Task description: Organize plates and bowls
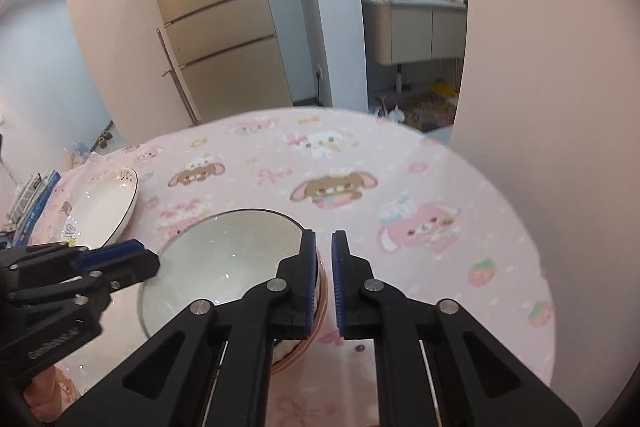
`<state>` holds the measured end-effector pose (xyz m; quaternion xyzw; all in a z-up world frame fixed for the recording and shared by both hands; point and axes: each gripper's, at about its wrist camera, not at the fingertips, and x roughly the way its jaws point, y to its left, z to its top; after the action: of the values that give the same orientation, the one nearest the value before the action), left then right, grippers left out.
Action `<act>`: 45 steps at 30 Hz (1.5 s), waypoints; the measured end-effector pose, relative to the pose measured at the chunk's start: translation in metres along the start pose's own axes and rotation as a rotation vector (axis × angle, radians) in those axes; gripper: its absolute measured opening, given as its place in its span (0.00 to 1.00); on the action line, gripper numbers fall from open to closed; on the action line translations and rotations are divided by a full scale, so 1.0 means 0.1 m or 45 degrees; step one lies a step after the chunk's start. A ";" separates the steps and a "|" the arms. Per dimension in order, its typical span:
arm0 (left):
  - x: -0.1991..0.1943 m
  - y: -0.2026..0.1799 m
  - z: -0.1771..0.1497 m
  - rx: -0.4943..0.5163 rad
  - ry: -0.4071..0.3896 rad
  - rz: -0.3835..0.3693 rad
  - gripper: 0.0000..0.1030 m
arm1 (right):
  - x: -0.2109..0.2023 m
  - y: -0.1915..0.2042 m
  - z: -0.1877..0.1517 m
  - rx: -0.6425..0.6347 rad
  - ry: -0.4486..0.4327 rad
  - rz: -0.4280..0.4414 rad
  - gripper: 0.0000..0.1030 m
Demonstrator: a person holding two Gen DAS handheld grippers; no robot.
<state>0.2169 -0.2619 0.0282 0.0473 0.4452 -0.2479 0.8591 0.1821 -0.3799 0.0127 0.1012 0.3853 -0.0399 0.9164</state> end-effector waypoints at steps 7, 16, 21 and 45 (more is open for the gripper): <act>-0.05 0.00 -0.02 0.010 -0.012 0.007 0.24 | -0.15 -0.04 -0.04 0.023 -0.051 0.044 0.07; -0.01 -0.06 -0.11 0.017 0.052 -0.060 0.18 | -0.31 0.08 -0.28 -0.025 -0.034 0.202 0.07; -0.13 -0.06 -0.11 0.021 0.011 -0.060 0.18 | -0.36 0.14 -0.29 -0.037 -0.062 0.145 0.07; -2.04 0.33 -0.73 -0.023 -0.832 0.124 0.93 | -1.35 0.75 -0.36 -0.173 -0.494 0.124 0.69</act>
<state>0.0801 -0.1325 0.1408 -0.0211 0.1454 -0.2048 0.9677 0.0739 -0.2994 0.0960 0.0480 0.1982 0.0117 0.9789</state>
